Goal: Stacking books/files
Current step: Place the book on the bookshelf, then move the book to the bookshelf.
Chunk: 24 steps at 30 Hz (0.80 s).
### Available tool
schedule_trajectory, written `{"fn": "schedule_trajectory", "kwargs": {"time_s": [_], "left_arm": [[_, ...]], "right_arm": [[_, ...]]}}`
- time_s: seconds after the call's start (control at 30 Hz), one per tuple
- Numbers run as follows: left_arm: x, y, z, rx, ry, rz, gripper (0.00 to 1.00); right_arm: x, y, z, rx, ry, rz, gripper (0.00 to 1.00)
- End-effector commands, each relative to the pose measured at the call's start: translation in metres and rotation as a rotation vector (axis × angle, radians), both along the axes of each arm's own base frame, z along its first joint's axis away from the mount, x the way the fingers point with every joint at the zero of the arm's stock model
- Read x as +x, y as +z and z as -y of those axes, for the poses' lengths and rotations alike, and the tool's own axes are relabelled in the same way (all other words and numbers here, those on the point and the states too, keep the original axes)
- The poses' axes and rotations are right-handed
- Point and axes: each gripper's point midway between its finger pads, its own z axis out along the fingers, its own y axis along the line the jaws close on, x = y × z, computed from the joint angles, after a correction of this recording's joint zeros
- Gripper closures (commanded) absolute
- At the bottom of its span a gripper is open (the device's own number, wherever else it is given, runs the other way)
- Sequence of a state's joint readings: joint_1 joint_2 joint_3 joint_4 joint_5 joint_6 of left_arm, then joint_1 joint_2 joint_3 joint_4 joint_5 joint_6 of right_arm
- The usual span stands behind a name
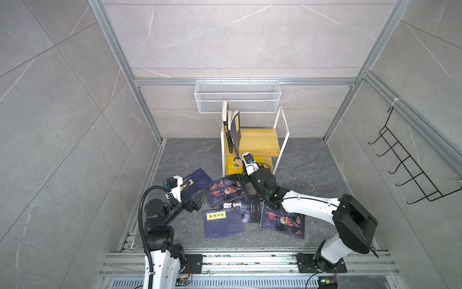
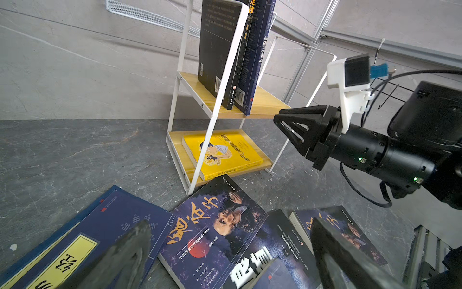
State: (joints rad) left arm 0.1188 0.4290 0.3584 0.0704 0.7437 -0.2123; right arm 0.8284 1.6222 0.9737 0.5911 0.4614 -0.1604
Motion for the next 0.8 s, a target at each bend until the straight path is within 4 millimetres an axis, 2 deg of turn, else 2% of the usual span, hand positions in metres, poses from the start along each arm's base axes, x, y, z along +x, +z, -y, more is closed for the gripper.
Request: {"fn": "schedule_trajectory", "kwargs": {"time_s": [0.0, 0.13, 0.33, 0.53, 0.77], "left_arm": [[-0.003, 0.012, 0.002, 0.006, -0.021, 0.063, 0.0], [-0.003, 0.011, 0.001, 0.01, -0.017, 0.049, 0.0], [-0.004, 0.012, 0.003, 0.01, -0.025, 0.054, 0.0], [-0.007, 0.015, 0.004, 0.016, -0.028, 0.073, 0.0], [-0.008, 0.016, 0.004, 0.02, -0.029, 0.079, 0.0]], "right_arm": [[0.024, 0.019, 0.0, 0.039, -0.001, -0.009, 0.77], [0.061, 0.02, 0.006, 0.095, -0.041, -0.051, 0.88], [0.103, 0.018, -0.004, 0.108, -0.053, -0.082, 0.96], [0.123, 0.012, -0.025, 0.126, -0.02, -0.106, 0.97], [0.134, -0.003, -0.037, 0.138, -0.012, -0.133, 0.97]]}}
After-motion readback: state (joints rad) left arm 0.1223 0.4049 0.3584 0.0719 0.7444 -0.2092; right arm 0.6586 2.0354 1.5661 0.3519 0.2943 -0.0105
